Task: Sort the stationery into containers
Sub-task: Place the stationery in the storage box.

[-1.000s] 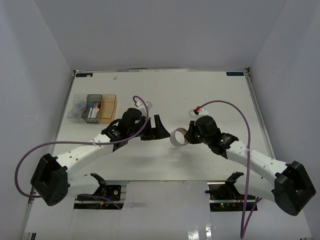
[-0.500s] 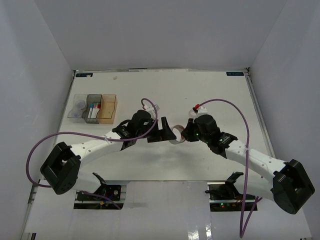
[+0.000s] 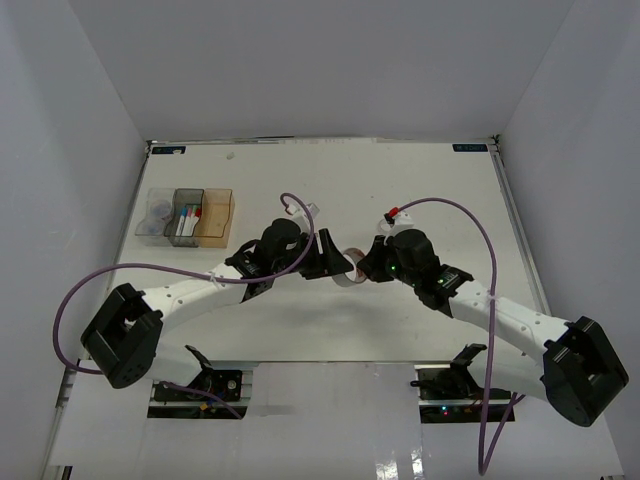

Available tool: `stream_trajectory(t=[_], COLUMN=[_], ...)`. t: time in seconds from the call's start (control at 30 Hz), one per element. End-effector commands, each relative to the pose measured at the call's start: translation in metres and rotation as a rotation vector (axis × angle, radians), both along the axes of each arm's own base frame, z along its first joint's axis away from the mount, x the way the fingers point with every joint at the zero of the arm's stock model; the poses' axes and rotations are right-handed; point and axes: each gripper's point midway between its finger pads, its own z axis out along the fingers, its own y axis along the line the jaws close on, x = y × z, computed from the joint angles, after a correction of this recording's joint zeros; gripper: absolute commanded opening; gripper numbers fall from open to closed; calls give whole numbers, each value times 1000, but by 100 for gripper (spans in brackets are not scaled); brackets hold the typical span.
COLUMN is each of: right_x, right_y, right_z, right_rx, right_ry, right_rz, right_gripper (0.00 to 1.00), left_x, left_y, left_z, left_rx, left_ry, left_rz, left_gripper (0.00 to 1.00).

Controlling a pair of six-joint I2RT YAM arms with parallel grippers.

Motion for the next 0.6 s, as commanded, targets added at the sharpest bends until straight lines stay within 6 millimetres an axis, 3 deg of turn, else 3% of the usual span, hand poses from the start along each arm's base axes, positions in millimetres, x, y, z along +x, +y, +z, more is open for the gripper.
stream_trajectory(t=[0.0,0.1,0.17,0.3,0.33,0.43,0.5,0.57], right_x=[5,5,6,4,4,3,4,3], right_y=[10,9,7,3,0,-10,-15,-24], right_z=[11,11,10,8,10,11,14,18], right_rx=[56,54,49,31,26,-7,-30,-55], right_ry=[-33,-35,-37,-43,-51,-65,-86,-107], right_rz=[11,5,-4,-7,-14,-34,-40,-58], right_gripper=[13,20,32,60,75,93,98,93], left_x=[-1,-1,-1,3,3,11,19,29], left_y=[-4,-4,-2,6,9,23,31,47], left_z=[8,7,5,2,1,-6,0,-3], left_rx=[-31,-25,-17,19,37,132,180,252], left_ry=[-21,-25,-34,-58,-57,-88,-136,-146], left_rz=[-7,-6,-9,23,31,74,94,136], left_gripper=[63,48,38,33,33,33,31,31])
